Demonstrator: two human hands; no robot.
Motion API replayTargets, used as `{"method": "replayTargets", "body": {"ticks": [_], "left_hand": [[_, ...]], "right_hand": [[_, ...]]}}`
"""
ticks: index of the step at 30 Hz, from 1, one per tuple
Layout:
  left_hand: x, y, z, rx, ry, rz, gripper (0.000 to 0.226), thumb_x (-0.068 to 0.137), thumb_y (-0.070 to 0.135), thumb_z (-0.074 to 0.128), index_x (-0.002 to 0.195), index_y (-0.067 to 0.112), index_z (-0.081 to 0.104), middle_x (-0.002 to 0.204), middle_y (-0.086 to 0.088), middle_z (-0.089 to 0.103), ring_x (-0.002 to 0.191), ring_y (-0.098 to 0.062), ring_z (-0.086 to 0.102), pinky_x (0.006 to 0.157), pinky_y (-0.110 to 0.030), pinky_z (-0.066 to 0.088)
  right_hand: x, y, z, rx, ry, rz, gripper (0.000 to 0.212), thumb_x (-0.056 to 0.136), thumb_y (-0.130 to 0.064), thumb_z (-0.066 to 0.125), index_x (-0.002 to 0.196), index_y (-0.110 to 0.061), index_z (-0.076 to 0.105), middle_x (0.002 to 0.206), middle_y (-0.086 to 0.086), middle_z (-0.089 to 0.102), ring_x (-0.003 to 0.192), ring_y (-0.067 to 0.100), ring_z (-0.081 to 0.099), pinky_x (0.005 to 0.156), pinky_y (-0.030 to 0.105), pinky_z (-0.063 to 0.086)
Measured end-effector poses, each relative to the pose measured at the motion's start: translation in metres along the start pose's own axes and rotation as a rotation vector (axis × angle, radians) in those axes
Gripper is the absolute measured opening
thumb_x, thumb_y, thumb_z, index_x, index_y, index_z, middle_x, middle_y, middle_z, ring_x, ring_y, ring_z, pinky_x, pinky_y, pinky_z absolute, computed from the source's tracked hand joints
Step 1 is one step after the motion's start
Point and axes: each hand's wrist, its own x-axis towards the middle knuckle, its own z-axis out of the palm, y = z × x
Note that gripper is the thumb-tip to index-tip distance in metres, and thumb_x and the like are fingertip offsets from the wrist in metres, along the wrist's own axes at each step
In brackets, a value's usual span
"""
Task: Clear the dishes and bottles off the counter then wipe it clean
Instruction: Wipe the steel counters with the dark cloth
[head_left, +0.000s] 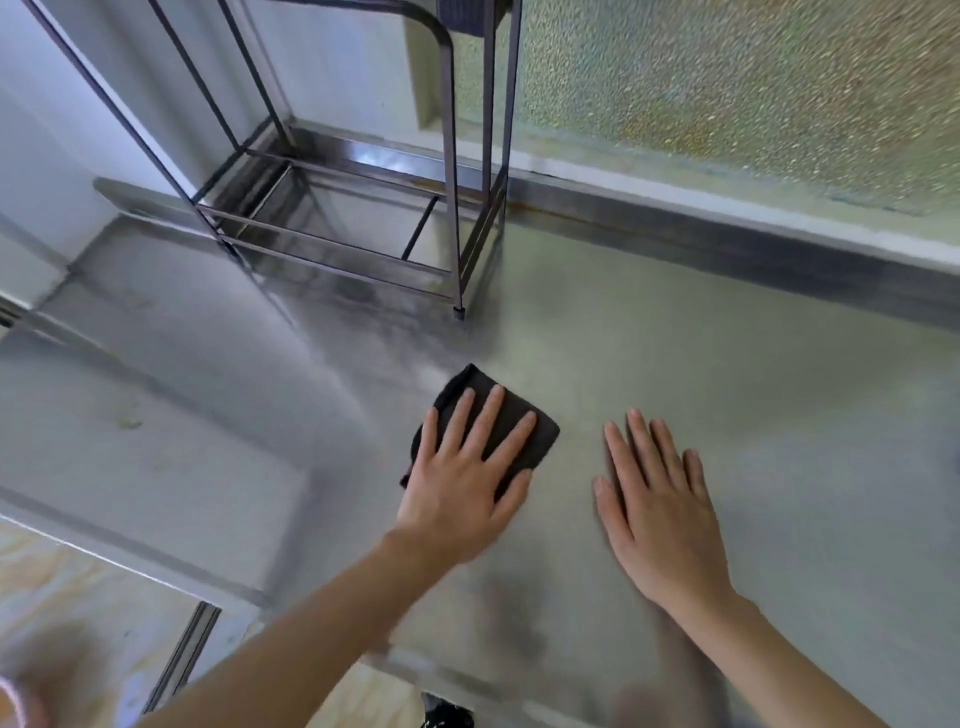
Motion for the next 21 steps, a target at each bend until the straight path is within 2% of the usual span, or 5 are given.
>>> {"method": "replayTargets", "body": {"ticks": [5,8,12,17,21], "left_hand": [[0.064,-0.039,-0.006,-0.016,-0.015,-0.192,0.063,0.088,0.053,0.009,0.147,0.032,0.014,0.157,-0.008,0.006,0.143,-0.030,0.003,0.112,-0.051,-0.001],[0.034,-0.019,-0.003,-0.020,0.031,0.007,0.059,0.091,0.047,0.022,0.146,0.025,0.024,0.154,-0.013,0.017,0.141,-0.034,0.015,0.111,-0.054,0.007],[0.001,0.011,0.005,-0.033,0.020,0.308,0.051,0.093,0.043,0.031,0.143,0.030,0.031,0.152,-0.006,0.027,0.139,-0.027,0.023,0.110,-0.049,0.011],[0.077,0.009,0.002,-0.028,0.022,0.295,0.048,0.095,0.046,0.026,0.140,0.035,0.034,0.151,-0.001,0.031,0.139,-0.024,0.024,0.109,-0.047,0.010],[0.107,0.031,0.000,-0.049,-0.010,0.192,0.052,0.095,0.047,0.017,0.145,0.035,0.022,0.156,-0.001,0.015,0.143,-0.025,0.011,0.109,-0.049,-0.003]], "right_hand": [[0.002,0.005,-0.001,0.173,0.067,0.001,0.055,0.095,-0.042,0.025,0.144,-0.017,0.033,0.152,0.003,0.028,0.140,0.016,0.019,0.111,0.035,0.012],[0.022,0.018,-0.010,0.262,0.188,0.062,0.054,0.095,-0.038,0.029,0.139,-0.007,0.040,0.147,0.013,0.038,0.136,0.023,0.030,0.110,0.035,0.022],[0.064,0.042,-0.015,0.206,0.187,0.191,0.059,0.096,-0.041,0.020,0.141,-0.007,0.035,0.151,0.014,0.031,0.140,0.028,0.028,0.113,0.045,0.026],[0.088,0.062,-0.016,0.069,0.121,0.245,0.062,0.094,-0.044,0.014,0.144,-0.011,0.030,0.154,0.011,0.025,0.142,0.028,0.023,0.112,0.047,0.023],[0.089,0.059,-0.014,0.064,0.096,0.263,0.063,0.094,-0.043,0.010,0.147,-0.013,0.026,0.156,0.009,0.021,0.144,0.026,0.018,0.113,0.047,0.019]]}}
